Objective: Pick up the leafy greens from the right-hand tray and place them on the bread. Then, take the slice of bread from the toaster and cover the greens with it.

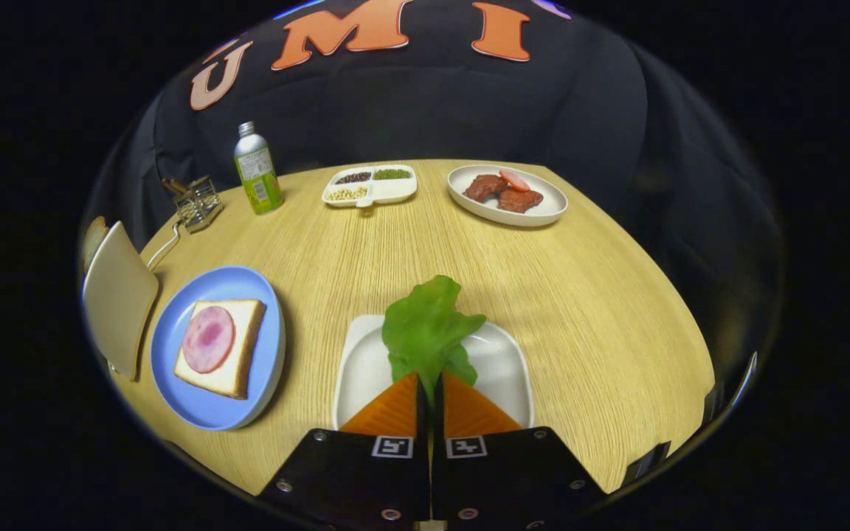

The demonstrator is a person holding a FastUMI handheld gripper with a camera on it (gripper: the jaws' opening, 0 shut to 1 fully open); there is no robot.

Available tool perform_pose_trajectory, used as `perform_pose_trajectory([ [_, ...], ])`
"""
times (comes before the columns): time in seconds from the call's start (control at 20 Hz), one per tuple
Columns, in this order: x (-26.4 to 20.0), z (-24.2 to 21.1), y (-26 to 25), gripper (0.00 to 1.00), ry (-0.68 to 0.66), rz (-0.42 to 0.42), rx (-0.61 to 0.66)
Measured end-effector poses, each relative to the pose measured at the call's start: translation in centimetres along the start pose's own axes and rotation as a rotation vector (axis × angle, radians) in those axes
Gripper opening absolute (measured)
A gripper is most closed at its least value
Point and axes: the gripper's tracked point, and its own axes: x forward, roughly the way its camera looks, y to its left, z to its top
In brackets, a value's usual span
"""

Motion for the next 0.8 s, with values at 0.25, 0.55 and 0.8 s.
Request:
perform_pose_trajectory([
  [0.25,-2.3,2.1,0.3,0.01,-0.036,0.012,-0.010],
  [0.55,-4.5,3.2,2.0,0.02,-0.067,0.035,-0.047],
  [0.8,-5.7,3.2,4.6,0.02,-0.074,0.065,-0.071],
])
